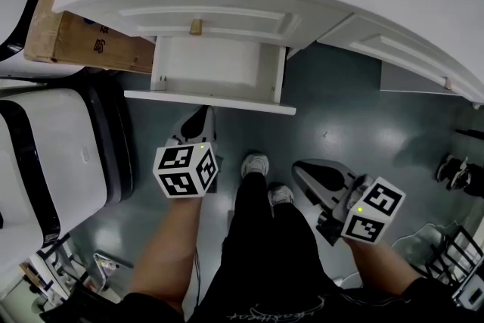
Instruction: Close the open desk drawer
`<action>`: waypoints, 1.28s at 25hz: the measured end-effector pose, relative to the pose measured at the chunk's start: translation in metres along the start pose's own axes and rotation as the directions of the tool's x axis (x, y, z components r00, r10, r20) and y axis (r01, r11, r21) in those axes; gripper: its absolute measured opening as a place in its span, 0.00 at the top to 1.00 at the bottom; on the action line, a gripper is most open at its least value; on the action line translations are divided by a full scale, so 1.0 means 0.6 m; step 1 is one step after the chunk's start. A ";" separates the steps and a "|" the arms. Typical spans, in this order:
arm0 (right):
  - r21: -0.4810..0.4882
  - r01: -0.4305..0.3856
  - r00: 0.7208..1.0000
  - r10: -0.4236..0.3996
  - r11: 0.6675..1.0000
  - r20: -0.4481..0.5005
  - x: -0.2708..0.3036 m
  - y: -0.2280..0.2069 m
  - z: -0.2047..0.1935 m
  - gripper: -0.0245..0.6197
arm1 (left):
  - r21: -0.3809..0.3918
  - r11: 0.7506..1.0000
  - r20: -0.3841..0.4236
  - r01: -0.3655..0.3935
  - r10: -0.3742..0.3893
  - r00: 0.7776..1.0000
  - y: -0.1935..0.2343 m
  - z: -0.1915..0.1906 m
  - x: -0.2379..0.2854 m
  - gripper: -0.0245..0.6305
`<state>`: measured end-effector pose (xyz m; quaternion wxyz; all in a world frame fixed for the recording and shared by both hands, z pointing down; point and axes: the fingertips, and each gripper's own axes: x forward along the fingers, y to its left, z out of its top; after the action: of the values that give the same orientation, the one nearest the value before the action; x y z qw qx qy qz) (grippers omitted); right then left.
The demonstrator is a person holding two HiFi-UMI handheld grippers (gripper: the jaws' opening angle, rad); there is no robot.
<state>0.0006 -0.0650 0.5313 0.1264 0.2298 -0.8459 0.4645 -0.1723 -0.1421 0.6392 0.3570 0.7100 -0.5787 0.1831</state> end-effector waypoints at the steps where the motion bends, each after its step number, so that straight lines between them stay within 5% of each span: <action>1: 0.002 0.002 1.000 -0.002 1.000 0.002 0.001 -0.002 0.002 0.95 | 0.002 1.000 -0.001 0.001 -0.001 1.000 0.000 0.004 0.004 0.96; 32: 0.072 0.055 0.995 -0.061 0.996 0.083 0.028 -0.034 0.044 0.95 | 0.070 0.996 0.014 0.047 -0.048 0.999 0.007 0.112 0.111 0.96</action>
<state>-0.0036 -0.1016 0.5393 0.0956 0.2779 -0.8268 0.4797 -0.1688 -0.2369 0.6397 0.3316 0.7370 -0.5577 0.1890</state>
